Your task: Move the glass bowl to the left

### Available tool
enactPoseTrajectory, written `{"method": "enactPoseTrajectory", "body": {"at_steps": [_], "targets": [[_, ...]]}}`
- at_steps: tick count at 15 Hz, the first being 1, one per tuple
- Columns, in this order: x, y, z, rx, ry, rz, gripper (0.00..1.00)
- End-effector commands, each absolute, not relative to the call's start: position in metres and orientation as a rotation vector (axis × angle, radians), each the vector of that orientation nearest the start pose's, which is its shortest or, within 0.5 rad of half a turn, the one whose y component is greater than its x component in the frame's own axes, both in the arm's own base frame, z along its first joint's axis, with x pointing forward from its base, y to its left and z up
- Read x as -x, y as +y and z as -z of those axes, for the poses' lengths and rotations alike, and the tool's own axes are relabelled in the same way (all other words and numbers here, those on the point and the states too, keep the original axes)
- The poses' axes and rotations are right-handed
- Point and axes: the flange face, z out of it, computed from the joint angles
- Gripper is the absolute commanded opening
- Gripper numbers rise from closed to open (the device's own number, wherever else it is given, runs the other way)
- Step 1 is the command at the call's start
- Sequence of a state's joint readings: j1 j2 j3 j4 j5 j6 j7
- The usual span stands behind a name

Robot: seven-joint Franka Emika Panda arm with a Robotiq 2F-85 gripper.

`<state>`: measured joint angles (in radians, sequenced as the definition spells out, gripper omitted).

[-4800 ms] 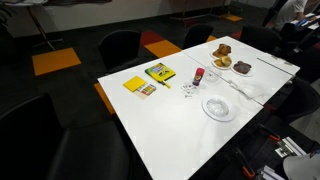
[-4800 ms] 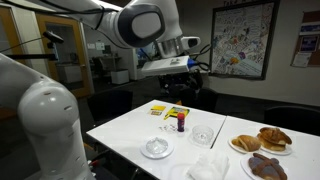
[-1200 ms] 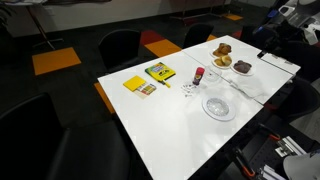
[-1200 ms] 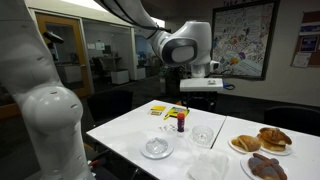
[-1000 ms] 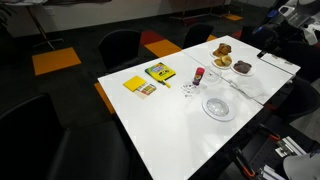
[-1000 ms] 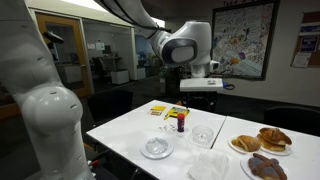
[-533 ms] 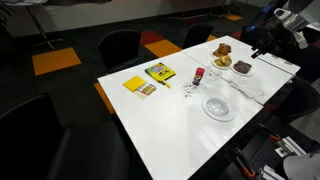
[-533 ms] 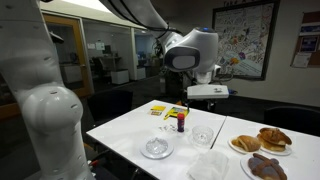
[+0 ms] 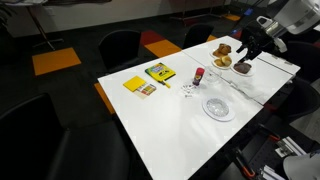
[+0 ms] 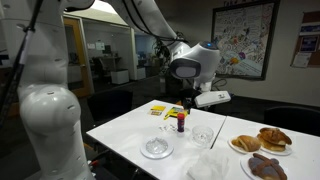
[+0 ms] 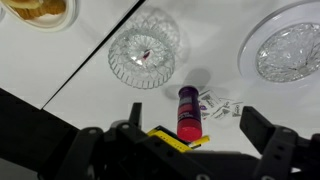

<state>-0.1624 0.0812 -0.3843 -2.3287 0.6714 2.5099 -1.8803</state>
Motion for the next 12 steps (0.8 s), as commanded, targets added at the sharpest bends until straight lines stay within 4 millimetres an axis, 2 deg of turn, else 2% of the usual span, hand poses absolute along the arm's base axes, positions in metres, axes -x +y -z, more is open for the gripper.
{"method": "enactPoseTrajectory", "body": {"at_steps": [1,6,7,11,12], "targets": [[-0.461,-0.286,-0.288,2.743,-1.297,0.595,1.0],[-0.47,-0.29,-0.263,2.654,-1.426,0.526,1.0],[-0.463,-0.285,-0.269,2.712,-1.362,0.527,1.0],[-0.468,-0.285,-0.263,2.69,-1.393,0.518,1.0],[-0.472,-0.284,-0.255,2.657,-1.424,0.492,1.0]]}}
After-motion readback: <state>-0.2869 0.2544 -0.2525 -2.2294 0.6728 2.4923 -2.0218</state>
